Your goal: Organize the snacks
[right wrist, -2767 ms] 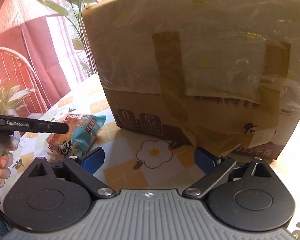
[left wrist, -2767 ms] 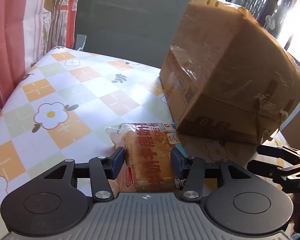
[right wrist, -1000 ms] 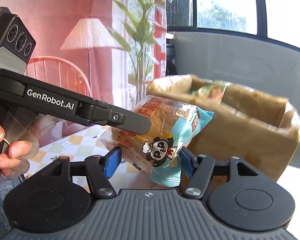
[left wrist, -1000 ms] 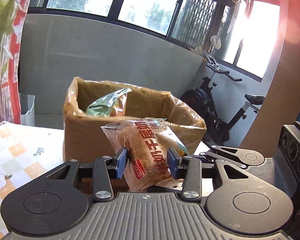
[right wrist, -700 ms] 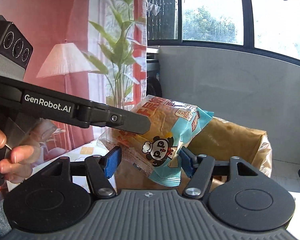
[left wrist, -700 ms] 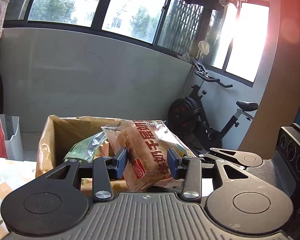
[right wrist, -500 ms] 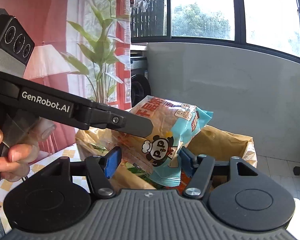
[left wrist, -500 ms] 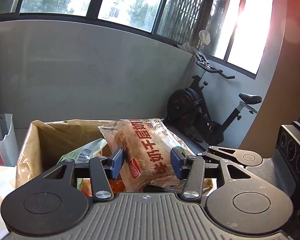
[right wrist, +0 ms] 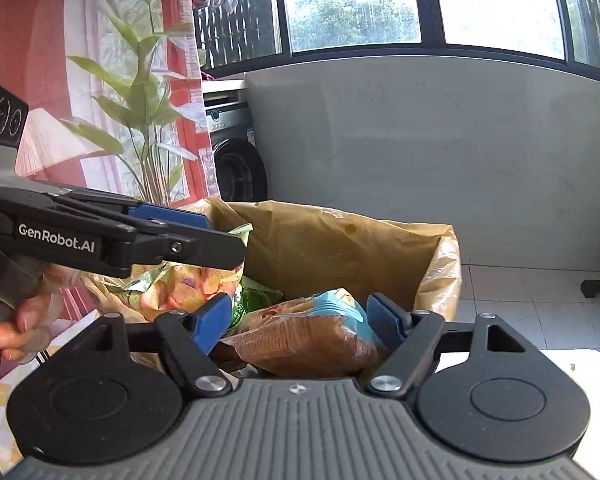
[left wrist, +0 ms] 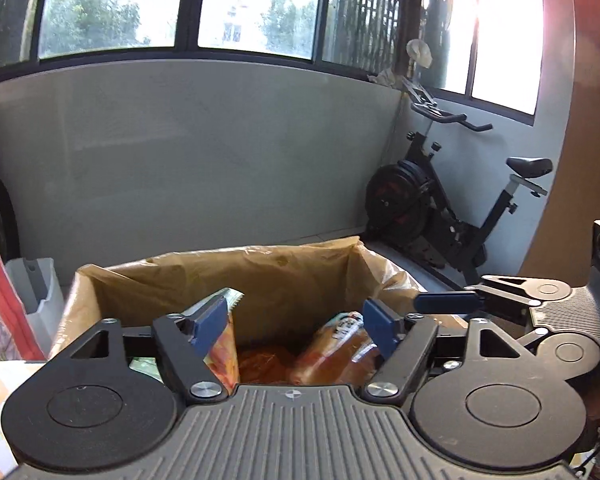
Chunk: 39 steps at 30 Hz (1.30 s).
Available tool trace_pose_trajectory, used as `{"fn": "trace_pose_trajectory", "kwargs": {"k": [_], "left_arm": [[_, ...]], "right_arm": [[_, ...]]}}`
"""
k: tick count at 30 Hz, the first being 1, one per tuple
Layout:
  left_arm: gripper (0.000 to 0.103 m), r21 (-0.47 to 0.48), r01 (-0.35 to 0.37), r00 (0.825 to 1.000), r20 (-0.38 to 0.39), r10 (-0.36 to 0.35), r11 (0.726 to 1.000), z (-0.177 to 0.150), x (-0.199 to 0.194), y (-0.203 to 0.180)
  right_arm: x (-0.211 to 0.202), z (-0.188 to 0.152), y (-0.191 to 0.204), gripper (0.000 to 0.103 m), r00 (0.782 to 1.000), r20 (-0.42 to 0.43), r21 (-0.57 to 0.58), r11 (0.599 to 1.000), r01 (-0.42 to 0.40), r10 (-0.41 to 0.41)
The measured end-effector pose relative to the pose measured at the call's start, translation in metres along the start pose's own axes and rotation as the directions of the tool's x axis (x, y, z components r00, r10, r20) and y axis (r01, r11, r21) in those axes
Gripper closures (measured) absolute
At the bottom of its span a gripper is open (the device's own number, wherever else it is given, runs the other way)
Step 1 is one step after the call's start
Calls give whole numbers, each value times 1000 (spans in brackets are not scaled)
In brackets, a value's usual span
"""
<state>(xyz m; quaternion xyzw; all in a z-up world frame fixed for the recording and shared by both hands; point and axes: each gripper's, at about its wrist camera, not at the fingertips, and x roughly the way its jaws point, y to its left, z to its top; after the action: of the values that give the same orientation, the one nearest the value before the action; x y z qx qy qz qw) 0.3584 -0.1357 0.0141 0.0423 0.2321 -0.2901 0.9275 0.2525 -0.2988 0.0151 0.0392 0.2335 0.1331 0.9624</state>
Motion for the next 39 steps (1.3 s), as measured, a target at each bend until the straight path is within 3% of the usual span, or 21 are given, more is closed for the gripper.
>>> {"fn": "trace_pose_trajectory", "kwargs": {"k": [4, 6, 9, 16, 23, 28, 33, 39], "left_arm": [[16, 24, -133, 990, 57, 131, 991, 3, -29, -2], [14, 21, -157, 986, 66, 155, 987, 4, -42, -5], [14, 26, -166, 983, 76, 164, 986, 4, -64, -9], [11, -10, -199, 977, 81, 199, 980, -9, -99, -15], [11, -23, -304, 948, 90, 304, 953, -20, -139, -26], [10, -54, -331, 939, 75, 334, 942, -27, -163, -28], [10, -100, -380, 919, 73, 387, 920, -35, -188, -29], [10, -119, -408, 907, 57, 417, 905, -46, -210, -30]], "right_arm": [[-21, -1, 0, 10, 999, 28, 32, 999, 28, -29], [-33, -3, 3, 3, 999, 44, 60, 998, 14, -17], [-50, -4, 11, 1, 998, 57, 63, 998, 11, -15], [-84, 3, 40, 0, 993, 101, 59, 996, 62, -68], [-113, 1, 59, 0, 988, 124, 96, 992, 77, -88], [-130, -3, 70, 0, 986, 127, 101, 990, 94, -107], [-144, -10, 76, 0, 989, 124, 122, 990, 68, -84], [-152, -17, 88, 0, 987, 109, 94, 989, 112, -122]]}}
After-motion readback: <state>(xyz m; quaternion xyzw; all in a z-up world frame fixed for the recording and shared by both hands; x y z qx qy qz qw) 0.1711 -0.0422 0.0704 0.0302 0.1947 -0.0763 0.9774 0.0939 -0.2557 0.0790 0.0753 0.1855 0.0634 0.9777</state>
